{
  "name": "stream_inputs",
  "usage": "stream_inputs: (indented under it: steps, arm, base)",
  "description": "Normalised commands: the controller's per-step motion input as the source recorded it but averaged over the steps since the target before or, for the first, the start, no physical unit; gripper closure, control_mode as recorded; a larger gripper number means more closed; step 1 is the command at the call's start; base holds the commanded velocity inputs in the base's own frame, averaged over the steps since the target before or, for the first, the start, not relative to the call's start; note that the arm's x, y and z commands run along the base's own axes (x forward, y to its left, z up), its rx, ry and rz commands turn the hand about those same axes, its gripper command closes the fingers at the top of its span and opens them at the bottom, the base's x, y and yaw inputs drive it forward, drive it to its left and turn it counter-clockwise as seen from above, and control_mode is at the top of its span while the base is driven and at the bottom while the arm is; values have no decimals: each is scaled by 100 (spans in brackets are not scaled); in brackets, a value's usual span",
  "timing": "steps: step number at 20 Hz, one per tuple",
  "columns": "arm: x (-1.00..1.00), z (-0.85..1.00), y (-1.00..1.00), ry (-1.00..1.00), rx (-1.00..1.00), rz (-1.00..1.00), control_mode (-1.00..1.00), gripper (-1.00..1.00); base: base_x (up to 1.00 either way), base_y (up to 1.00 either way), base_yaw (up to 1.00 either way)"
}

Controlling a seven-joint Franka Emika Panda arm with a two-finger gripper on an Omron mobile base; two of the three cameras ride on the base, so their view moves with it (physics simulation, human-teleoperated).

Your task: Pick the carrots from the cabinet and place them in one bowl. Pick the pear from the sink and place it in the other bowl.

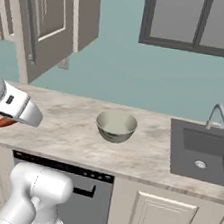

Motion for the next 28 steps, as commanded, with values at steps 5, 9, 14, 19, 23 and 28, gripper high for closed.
stream_inputs:
  steps: [5,9,14,19,23,28]
  arm:
    - [0,0,0,0,0,0,100,100]
    - [0,0,0,0,0,0,100,100]
    - [0,0,0,0,0,0,100,100]
    - [0,0,0,0,0,0,100,100]
    - [0,0,0,0,0,0,100,100]
    - [17,0,0,0,0,0,-100,100]
  base:
    - [-8,-78,5]
    - [-2,-73,4]
    - [25,-46,2]
    - [50,-38,5]
    - [33,-11,1]
    - [14,0,0]
